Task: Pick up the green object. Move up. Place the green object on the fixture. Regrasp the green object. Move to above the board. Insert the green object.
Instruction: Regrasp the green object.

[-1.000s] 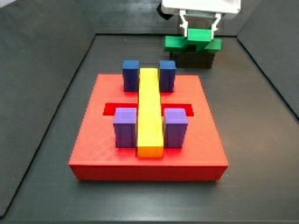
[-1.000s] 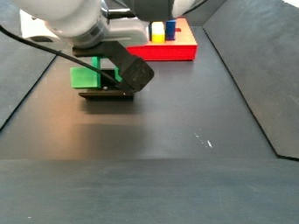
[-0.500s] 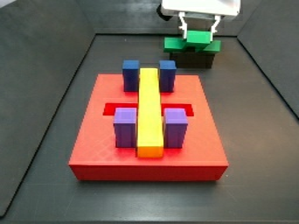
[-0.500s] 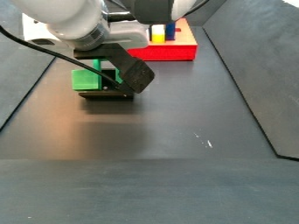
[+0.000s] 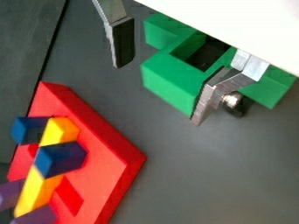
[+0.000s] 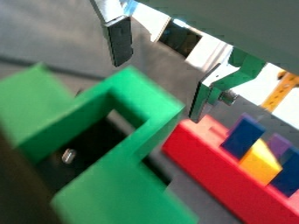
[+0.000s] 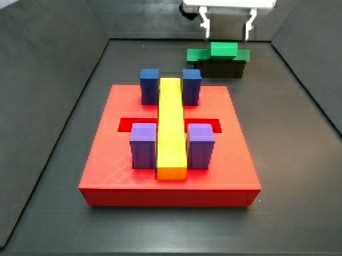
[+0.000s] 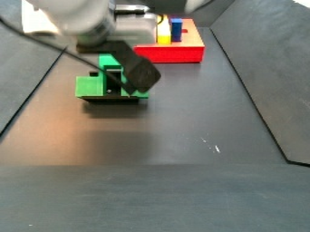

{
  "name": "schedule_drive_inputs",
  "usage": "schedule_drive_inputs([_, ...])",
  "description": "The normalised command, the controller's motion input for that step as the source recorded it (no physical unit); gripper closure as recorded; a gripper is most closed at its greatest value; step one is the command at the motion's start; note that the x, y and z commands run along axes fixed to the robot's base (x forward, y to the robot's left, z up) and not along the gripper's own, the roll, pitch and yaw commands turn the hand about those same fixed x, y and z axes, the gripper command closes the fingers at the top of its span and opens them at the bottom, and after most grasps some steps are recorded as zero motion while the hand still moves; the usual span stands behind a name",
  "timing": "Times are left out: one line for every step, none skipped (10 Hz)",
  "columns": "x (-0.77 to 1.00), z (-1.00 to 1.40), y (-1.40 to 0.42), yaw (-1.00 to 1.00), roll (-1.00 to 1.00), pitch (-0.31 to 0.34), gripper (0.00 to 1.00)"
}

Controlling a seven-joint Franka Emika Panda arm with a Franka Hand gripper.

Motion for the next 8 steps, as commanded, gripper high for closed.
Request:
schedule_drive_inputs([-0.10, 0.76, -0.65, 0.25, 0.53, -0.771, 0.00])
schedule_drive_inputs([-0.11, 0.71, -0.62, 0.29, 0.66, -0.751, 0.00])
schedule_drive_inputs([-0.14, 0.67, -0.59, 0.28, 0.74, -0.720, 0.00])
schedule_drive_inputs([-0.14, 0.59, -0.54, 0.26, 0.83, -0.714, 0.00])
schedule_drive_inputs([-0.11, 0.47, -0.47, 0.26, 0.95, -0.697, 0.00])
schedule_drive_inputs([-0.08, 0.43, -0.42, 0.28, 1.00, -0.691, 0.00])
schedule_drive_inputs([-0.08, 0.40, -0.39, 0.28, 1.00, -0.660, 0.00])
schedule_drive_inputs([-0.08, 0.36, -0.36, 0.28, 1.00, -0.620, 0.00])
